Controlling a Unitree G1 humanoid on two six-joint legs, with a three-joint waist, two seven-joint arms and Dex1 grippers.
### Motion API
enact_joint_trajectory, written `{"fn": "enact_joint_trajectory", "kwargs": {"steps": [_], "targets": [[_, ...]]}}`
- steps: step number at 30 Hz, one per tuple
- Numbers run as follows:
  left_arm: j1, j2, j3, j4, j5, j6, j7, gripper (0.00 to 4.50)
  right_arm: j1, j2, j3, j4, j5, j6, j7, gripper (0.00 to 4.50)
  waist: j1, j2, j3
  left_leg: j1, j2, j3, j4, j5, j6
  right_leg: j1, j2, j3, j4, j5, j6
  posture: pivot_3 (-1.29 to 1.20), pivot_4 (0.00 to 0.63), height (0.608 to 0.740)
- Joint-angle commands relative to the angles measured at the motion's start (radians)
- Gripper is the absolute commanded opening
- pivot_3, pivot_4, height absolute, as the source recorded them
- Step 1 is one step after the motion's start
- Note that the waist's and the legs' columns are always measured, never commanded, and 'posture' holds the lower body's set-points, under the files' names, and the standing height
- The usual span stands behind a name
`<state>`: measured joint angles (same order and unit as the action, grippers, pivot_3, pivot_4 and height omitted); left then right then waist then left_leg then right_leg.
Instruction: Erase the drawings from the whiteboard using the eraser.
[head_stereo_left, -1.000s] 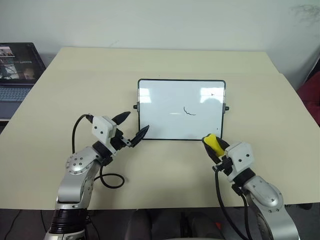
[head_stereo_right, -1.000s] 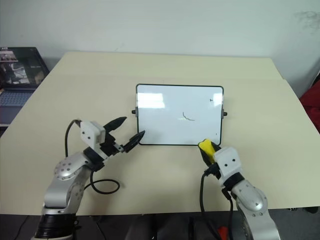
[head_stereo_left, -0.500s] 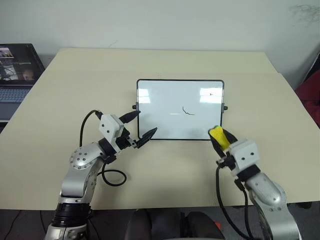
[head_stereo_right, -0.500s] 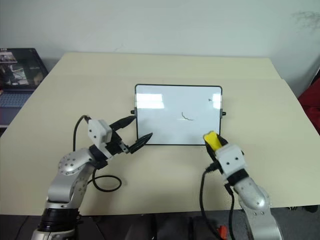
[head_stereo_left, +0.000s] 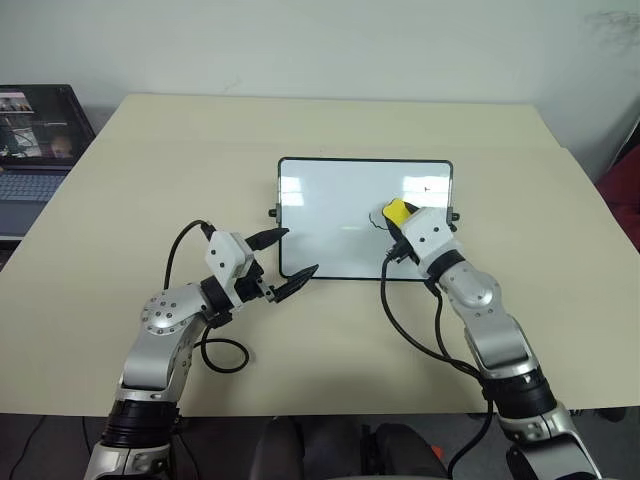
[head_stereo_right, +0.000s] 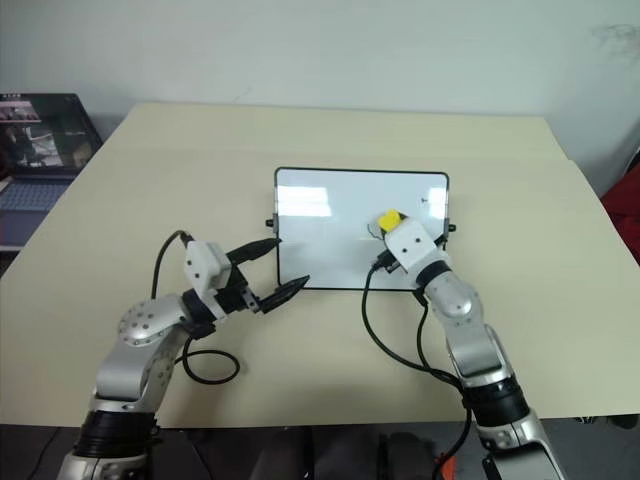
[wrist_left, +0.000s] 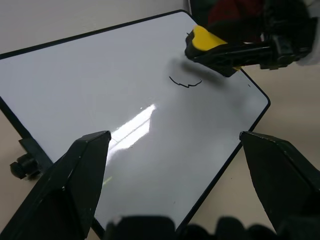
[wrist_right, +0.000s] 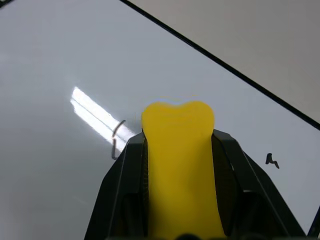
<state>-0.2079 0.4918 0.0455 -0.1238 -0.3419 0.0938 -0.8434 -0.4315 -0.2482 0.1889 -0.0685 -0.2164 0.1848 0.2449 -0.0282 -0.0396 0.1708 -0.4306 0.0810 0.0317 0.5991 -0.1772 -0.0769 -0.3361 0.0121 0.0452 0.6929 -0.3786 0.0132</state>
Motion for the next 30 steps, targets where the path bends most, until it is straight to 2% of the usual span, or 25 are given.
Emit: {"fn": "enact_joint_trajectory", "kwargs": {"steps": [1, 6, 14, 20, 23, 26, 30], "targets": [[-0.021, 0.01, -0.001, -0.015, 0.003, -0.026, -0.01, 4.5, -0.061, 0.019, 0.004, 0.058, -0.012, -0.082, -0.029, 1.32, -0.002, 0.0, 0.0, 0.0, 0.0, 0.0, 0.0, 0.0, 0.0, 0.0, 0.0, 0.0, 0.001, 0.0, 0.0, 0.0, 0.15, 0.74], [-0.023, 0.013, -0.001, -0.016, 0.003, -0.021, -0.018, 4.5, -0.083, 0.061, 0.031, 0.183, -0.007, -0.152, -0.035, 1.32, -0.002, 0.0, 0.0, 0.0, 0.0, 0.0, 0.001, 0.0, 0.0, -0.001, 0.0, 0.0, 0.002, 0.0, 0.0, 0.0, 0.15, 0.74], [-0.021, 0.027, 0.009, -0.022, -0.001, -0.011, -0.028, 4.5, -0.009, 0.136, 0.09, 0.348, 0.012, -0.145, 0.003, 1.32, -0.005, -0.001, -0.001, 0.005, 0.001, -0.001, 0.006, 0.0, 0.001, 0.004, 0.0, 0.0, 0.007, 0.0, 0.0, 0.0, 0.15, 0.74], [-0.016, 0.031, 0.01, -0.026, -0.003, -0.008, -0.026, 4.5, -0.018, 0.145, 0.069, 0.238, 0.028, -0.125, 0.031, 1.32, -0.006, 0.0, 0.0, 0.022, 0.002, -0.002, 0.005, 0.0, 0.001, 0.019, -0.003, 0.0, 0.006, -0.001, 0.001, 0.0, 0.15, 0.74], [-0.018, 0.03, 0.008, -0.023, -0.003, -0.009, -0.024, 4.5, -0.057, 0.137, 0.036, 0.095, 0.046, -0.101, 0.044, 1.32, -0.005, 0.001, 0.001, 0.021, 0.001, -0.002, 0.005, 0.0, 0.002, 0.018, -0.003, 0.0, 0.006, -0.001, 0.001, 0.0, 0.15, 0.74], [-0.019, 0.03, 0.007, -0.021, -0.003, -0.009, -0.024, 4.5, -0.095, 0.12, 0.008, 0.049, 0.042, -0.087, 0.033, 1.32, -0.003, 0.001, 0.001, 0.012, 0.001, -0.002, 0.005, 0.0, 0.002, 0.011, -0.003, 0.0, 0.006, 0.001, -0.001, 0.0, 0.15, 0.74], [-0.018, 0.026, -0.002, -0.02, -0.001, -0.009, -0.026, 4.5, -0.222, 0.06, -0.02, 0.208, -0.01, -0.082, -0.015, 1.32, -0.003, 0.001, 0.001, 0.008, 0.001, 0.0, 0.004, 0.0, 0.001, 0.008, -0.003, 0.0, 0.004, 0.001, -0.001, 0.0, 0.15, 0.74]]}}
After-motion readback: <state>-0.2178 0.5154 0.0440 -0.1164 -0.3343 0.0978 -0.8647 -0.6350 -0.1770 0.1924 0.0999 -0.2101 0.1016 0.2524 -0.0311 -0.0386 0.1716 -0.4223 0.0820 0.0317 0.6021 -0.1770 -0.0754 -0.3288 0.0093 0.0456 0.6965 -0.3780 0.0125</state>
